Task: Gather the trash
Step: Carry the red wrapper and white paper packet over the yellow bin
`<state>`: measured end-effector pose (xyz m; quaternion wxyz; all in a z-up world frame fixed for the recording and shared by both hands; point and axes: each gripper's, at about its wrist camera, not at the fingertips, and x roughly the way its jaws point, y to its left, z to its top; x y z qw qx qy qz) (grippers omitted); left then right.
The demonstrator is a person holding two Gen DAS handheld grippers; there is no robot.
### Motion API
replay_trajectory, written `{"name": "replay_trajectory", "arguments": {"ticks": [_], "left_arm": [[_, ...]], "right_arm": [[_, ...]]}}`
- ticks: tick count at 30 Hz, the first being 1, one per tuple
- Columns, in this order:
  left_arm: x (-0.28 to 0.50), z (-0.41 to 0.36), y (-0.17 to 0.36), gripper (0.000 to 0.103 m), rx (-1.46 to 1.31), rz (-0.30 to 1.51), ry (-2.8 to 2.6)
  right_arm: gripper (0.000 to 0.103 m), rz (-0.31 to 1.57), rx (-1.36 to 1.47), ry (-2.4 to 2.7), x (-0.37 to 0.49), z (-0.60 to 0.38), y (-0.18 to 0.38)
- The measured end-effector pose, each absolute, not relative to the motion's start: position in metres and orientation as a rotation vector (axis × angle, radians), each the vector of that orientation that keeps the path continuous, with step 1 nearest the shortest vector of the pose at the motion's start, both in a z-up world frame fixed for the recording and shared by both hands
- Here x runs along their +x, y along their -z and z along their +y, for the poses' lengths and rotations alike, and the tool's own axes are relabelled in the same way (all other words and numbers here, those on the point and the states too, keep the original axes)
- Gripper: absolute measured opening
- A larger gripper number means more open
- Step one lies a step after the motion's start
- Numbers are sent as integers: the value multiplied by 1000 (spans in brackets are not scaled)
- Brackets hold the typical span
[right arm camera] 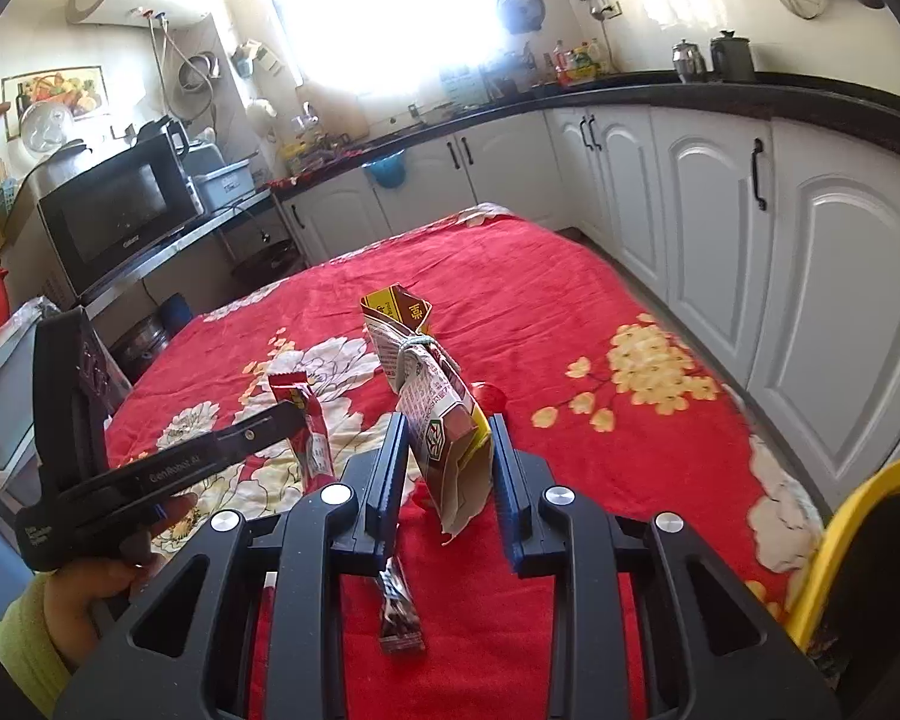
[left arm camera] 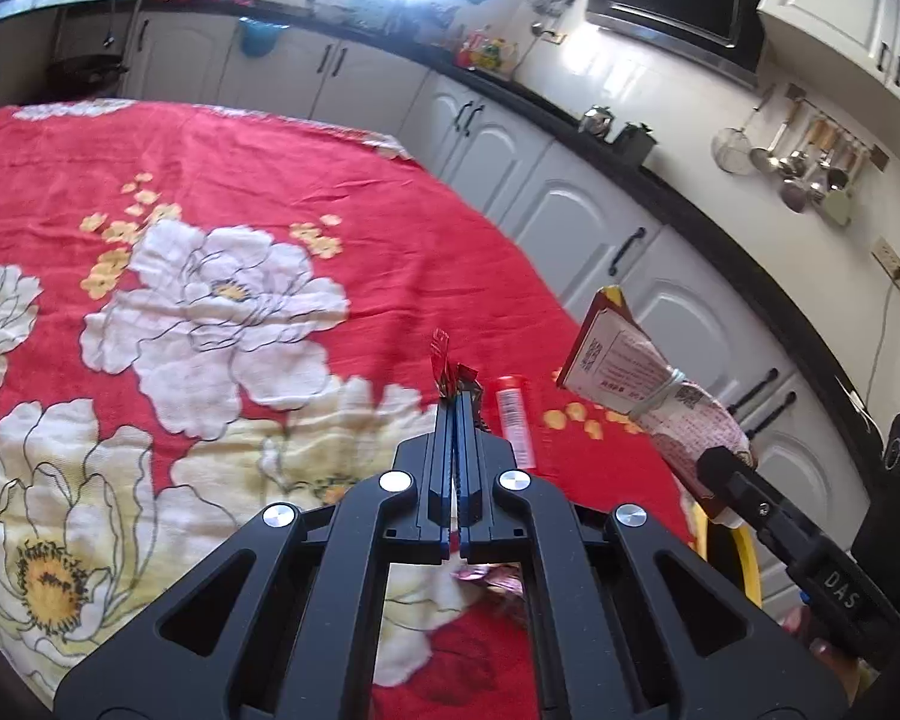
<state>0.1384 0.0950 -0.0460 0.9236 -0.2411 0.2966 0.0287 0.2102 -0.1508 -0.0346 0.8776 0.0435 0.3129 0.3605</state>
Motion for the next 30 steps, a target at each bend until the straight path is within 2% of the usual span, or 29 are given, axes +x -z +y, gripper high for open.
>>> {"name": "replay_trajectory", "arguments": {"ticks": [12,30], "left_arm": [[132,47,23,0,-434,566,36],[147,-77,2,0,-298,556,249]], "right_arm": [[26,627,134,-657,192,-217,27],[26,587,200,-401,161,-356,32]]}}
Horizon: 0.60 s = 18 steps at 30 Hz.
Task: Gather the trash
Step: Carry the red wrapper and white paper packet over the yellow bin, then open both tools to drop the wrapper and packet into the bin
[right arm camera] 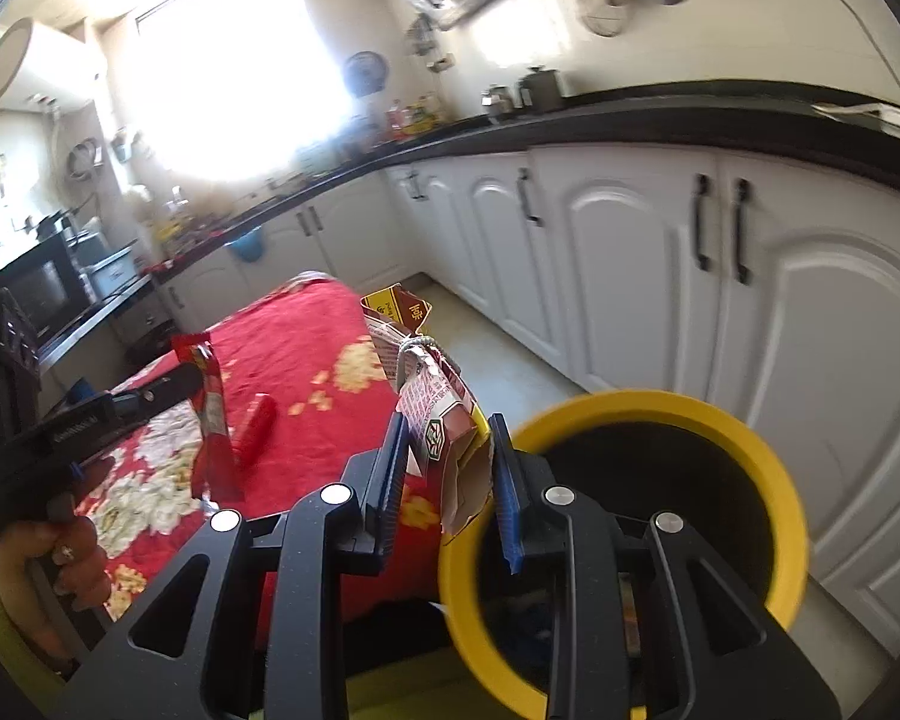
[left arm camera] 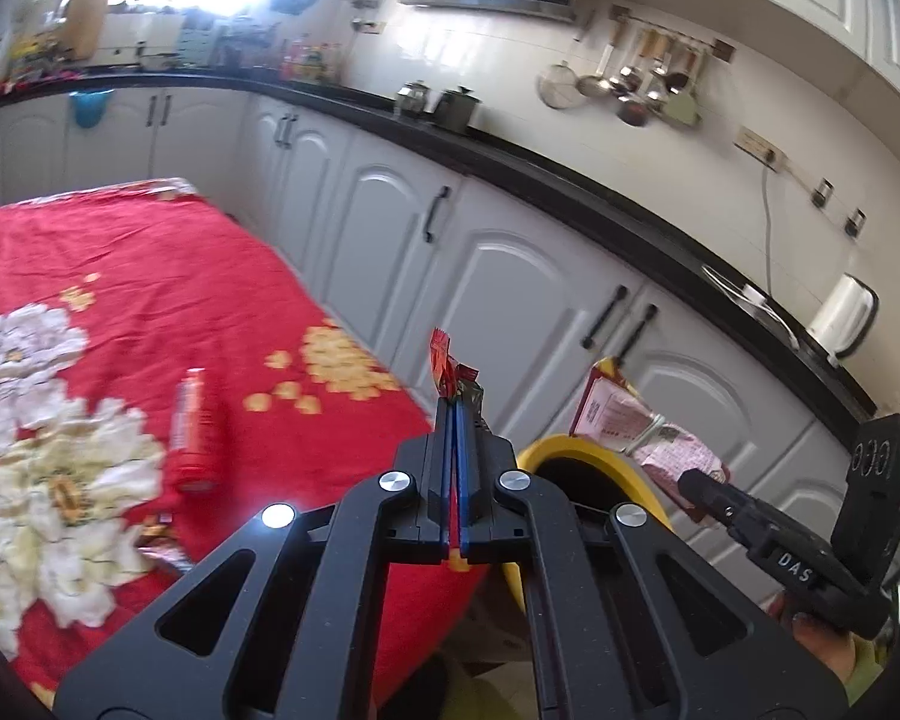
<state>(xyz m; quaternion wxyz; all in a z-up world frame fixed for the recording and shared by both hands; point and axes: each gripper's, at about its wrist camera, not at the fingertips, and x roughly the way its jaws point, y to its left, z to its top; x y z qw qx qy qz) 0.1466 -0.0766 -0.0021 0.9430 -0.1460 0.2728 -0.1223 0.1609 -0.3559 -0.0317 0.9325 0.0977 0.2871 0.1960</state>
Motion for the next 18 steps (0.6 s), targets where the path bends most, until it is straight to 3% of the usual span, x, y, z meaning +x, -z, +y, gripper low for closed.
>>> {"name": "replay_trajectory", "arguments": {"ticks": [18], "left_arm": [[172,-199,30,0,-140,632,437]], "right_arm": [[26,680,303,-186,145,-448,88]]}}
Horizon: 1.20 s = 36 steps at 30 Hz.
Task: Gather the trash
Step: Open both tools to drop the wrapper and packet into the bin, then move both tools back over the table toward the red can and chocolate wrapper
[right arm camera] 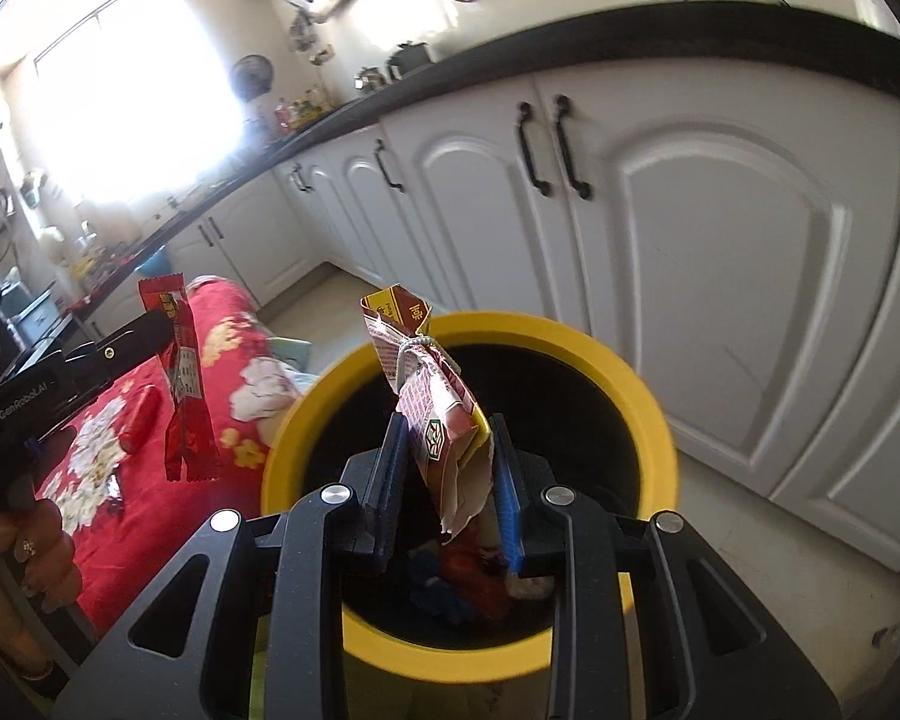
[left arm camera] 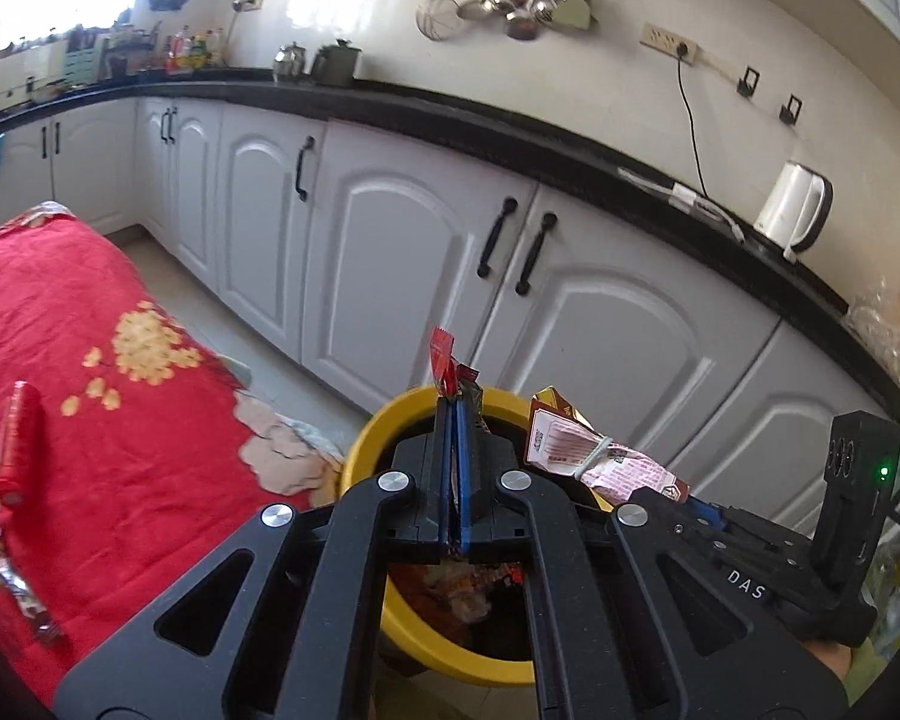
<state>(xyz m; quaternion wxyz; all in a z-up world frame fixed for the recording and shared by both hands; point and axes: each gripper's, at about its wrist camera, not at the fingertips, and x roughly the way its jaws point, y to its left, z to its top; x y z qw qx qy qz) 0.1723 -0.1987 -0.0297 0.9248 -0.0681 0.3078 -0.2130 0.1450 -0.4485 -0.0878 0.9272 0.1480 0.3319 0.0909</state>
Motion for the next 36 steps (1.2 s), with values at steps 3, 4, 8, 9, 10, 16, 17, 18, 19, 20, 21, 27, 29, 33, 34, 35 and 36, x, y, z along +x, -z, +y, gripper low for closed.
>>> {"name": "replay_trajectory", "arguments": {"ticks": [3,4,8,9,10,16,17,18,19,20,21,27,29,33,34,35,36], "left_arm": [[176,-207,38,0,-127,652,444],[177,-210,40,0,-125,658,446],[180,-216,51,0,-120,687,456],[180,-217,53,0,-122,695,466],[181,-218,56,6,-124,707,479],[184,-210,68,58,-148,747,446],[184,-205,69,63,-147,750,431],[182,-201,70,73,-147,751,417],[181,-195,71,78,-147,748,397],[179,-189,71,80,-143,746,373],[177,-184,71,84,-139,746,353],[167,-151,61,92,-154,726,265],[164,-140,55,92,-155,712,238],[155,-117,47,92,-164,686,188],[154,-113,46,92,-168,682,178],[152,-108,44,92,-174,678,168],[150,-103,42,92,-179,674,159]], "right_arm": [[26,700,327,-172,146,-458,98],[26,704,331,-170,145,-460,100],[26,722,345,-169,146,-462,108],[27,728,348,-169,147,-462,110],[27,728,352,-165,147,-462,110],[50,708,374,-128,145,-468,109],[52,709,372,-125,145,-468,109],[54,709,373,-124,146,-468,109],[57,706,375,-124,145,-467,108],[58,704,376,-126,145,-466,108],[58,702,370,-134,145,-462,106],[63,684,340,-194,148,-440,94],[65,675,322,-217,148,-429,87],[66,666,295,-263,151,-409,76],[67,665,288,-271,152,-405,73],[67,663,280,-280,152,-400,71],[68,660,270,-291,153,-394,68]]}}
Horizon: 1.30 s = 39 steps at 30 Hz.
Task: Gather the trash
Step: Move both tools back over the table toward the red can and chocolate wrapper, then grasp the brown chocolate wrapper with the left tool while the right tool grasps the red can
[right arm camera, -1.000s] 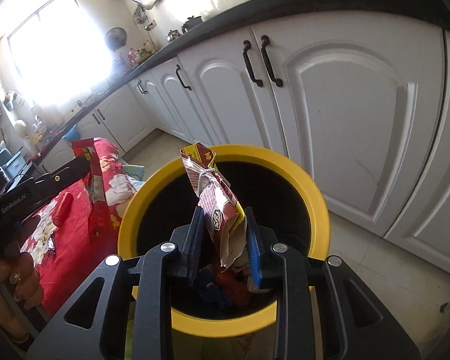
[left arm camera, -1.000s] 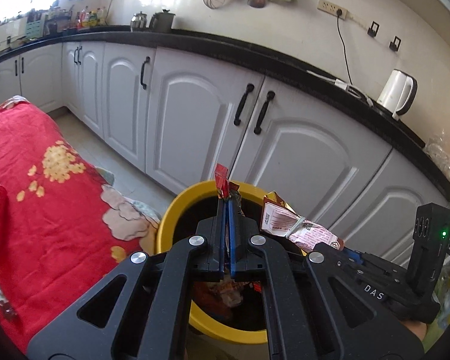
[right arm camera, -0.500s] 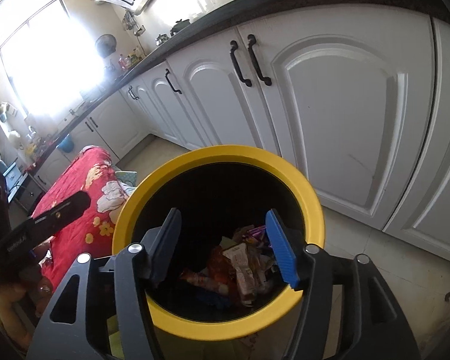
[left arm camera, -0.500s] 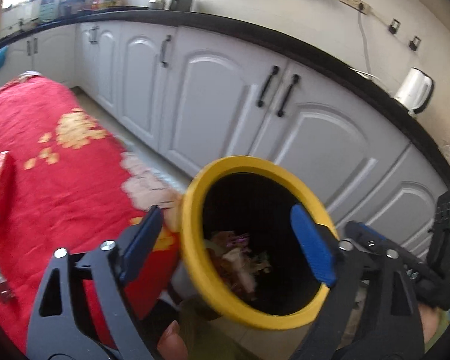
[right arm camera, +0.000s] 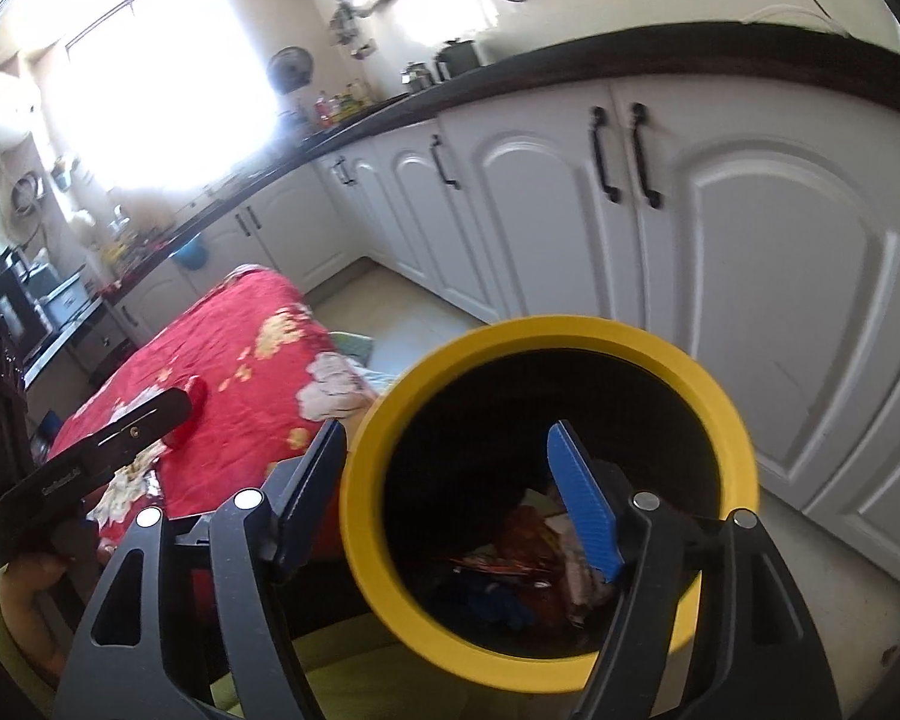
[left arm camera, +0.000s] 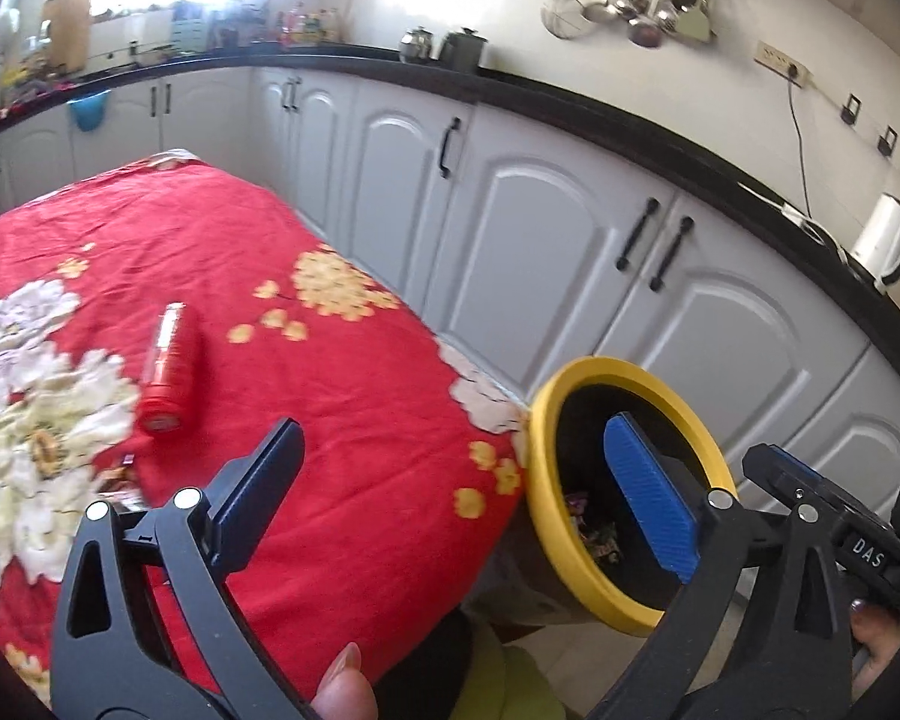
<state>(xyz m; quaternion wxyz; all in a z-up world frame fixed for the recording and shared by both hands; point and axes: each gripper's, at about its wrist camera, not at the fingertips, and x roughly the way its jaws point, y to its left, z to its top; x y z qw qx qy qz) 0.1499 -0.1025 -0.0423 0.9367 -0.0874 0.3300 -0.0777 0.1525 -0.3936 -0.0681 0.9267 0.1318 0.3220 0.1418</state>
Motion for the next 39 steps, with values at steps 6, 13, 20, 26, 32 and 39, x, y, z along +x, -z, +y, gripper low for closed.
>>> {"name": "replay_trajectory", "arguments": {"ticks": [6,13,20,26,32,39], "left_arm": [[142,-78,38,92,-196,656,94],[132,-48,38,92,-219,659,24],[126,-22,43,92,-243,679,-22],[122,-2,48,92,-277,694,-52],[119,14,60,92,-307,726,-80],[121,22,80,92,-336,781,-88]], "right_arm": [[69,643,229,-352,156,-362,51],[71,616,201,-434,164,-326,30],[71,622,164,-509,174,-285,16],[73,621,138,-551,175,-258,9],[74,638,129,-580,181,-238,11],[77,720,96,-642,201,-208,25]]}}
